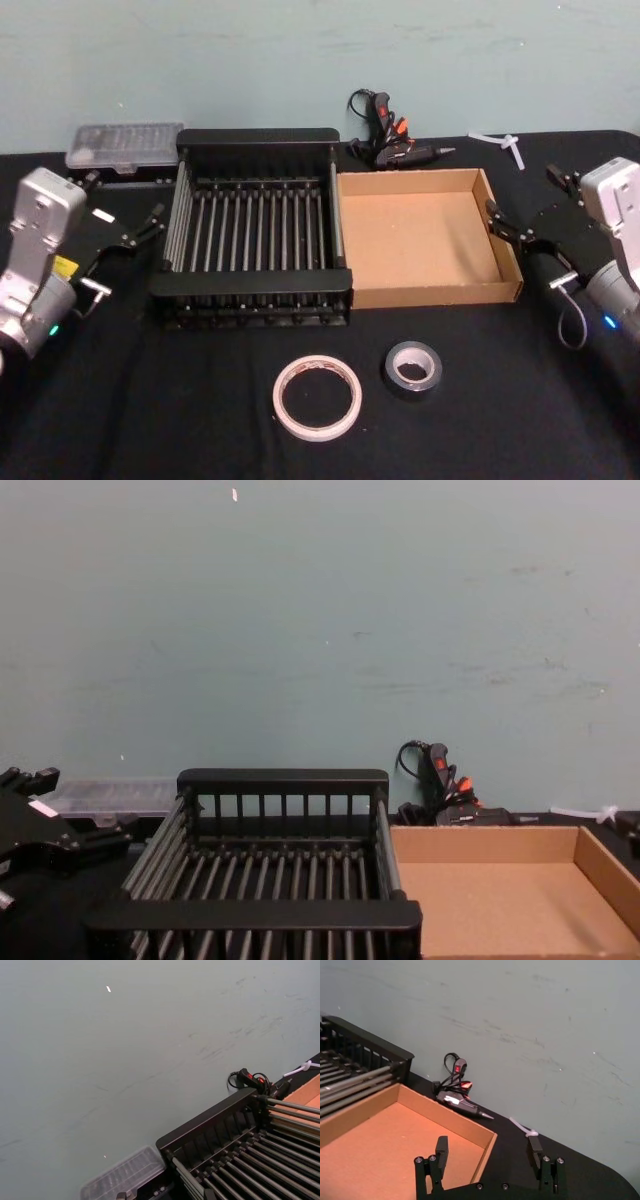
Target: Pick up the white tape and place it into the black box , Pick up the silver tape and place it into the brown box.
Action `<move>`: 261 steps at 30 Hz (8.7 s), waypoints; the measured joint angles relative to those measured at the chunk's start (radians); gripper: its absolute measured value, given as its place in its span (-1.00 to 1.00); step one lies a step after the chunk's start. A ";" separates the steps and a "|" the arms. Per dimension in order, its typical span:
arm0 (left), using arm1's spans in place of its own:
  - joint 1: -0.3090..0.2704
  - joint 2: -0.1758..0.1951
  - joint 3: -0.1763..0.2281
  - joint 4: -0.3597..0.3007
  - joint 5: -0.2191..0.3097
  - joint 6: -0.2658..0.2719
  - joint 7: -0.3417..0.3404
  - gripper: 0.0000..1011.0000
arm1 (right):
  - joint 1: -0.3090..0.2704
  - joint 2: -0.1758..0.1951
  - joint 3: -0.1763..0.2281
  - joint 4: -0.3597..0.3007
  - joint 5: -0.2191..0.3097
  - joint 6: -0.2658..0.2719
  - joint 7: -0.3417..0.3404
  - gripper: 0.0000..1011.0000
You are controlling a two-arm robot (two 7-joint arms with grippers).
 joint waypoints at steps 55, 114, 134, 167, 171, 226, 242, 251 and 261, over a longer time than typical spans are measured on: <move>0.000 0.000 0.000 0.000 0.000 0.000 0.000 0.98 | -0.250 0.051 0.055 -0.399 0.154 0.548 0.209 0.98; 0.000 0.000 0.000 0.000 0.000 0.000 0.000 0.98 | -0.224 -0.033 0.043 -0.335 0.054 0.580 0.239 0.19; 0.000 0.000 0.000 0.000 0.000 0.000 0.000 0.98 | -0.224 -0.033 0.043 -0.335 0.056 0.580 0.238 -0.73; 0.000 0.000 0.000 0.000 0.000 0.000 0.000 0.98 | -0.113 -0.108 0.142 -0.330 0.027 0.464 0.288 -0.73; 0.000 0.000 0.000 0.000 0.000 0.000 0.000 0.98 | -0.067 -0.130 0.139 -0.285 0.006 0.451 0.281 -0.73; 0.000 0.000 0.000 0.000 0.000 0.000 0.000 0.98 | 0.216 -0.380 0.105 0.260 -0.206 0.384 0.211 -0.70; 0.000 0.000 0.000 0.000 0.000 0.000 0.000 0.98 | 0.216 -0.379 0.104 0.258 -0.203 0.383 0.212 0.26; 0.000 0.000 0.000 0.000 0.000 0.000 0.000 0.98 | 0.216 -0.379 0.104 0.257 -0.202 0.384 0.212 0.77; 0.000 0.000 0.000 0.000 0.000 0.000 0.000 0.98 | 0.215 -0.379 0.105 0.256 -0.201 0.384 0.213 0.98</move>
